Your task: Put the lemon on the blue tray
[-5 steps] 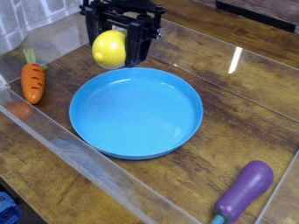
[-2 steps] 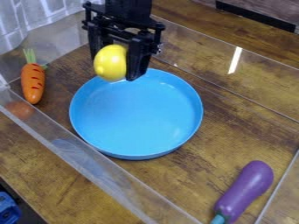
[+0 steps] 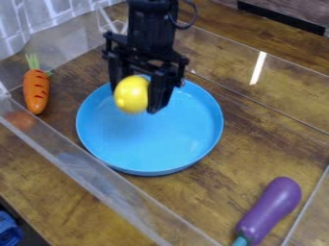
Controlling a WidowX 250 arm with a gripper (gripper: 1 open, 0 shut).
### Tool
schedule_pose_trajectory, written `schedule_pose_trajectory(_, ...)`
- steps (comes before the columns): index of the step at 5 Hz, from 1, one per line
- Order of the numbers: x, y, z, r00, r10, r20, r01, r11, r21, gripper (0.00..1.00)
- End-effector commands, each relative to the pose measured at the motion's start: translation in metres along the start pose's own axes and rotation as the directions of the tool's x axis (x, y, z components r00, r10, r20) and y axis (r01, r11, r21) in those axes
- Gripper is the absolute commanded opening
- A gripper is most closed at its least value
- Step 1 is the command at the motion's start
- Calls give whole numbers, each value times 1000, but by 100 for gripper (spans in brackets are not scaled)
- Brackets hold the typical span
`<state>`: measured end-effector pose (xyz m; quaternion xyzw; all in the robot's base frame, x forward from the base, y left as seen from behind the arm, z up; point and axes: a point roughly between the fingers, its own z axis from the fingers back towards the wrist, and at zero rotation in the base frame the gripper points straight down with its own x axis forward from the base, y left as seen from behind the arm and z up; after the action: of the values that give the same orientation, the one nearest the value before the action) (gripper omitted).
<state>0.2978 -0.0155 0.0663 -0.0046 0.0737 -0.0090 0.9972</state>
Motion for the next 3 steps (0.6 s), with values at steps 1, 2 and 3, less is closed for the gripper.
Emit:
schedule_pose_trajectory(1,9,-8,3,999,-19,34,20,1000,-17,0)
schedule_pose_trajectory(2,16,-11,-5,999,-17,40,19,999,-31,0)
schedule_pose_trajectory(3,22,-12,-9,998,-14,54,17,999,-49,100)
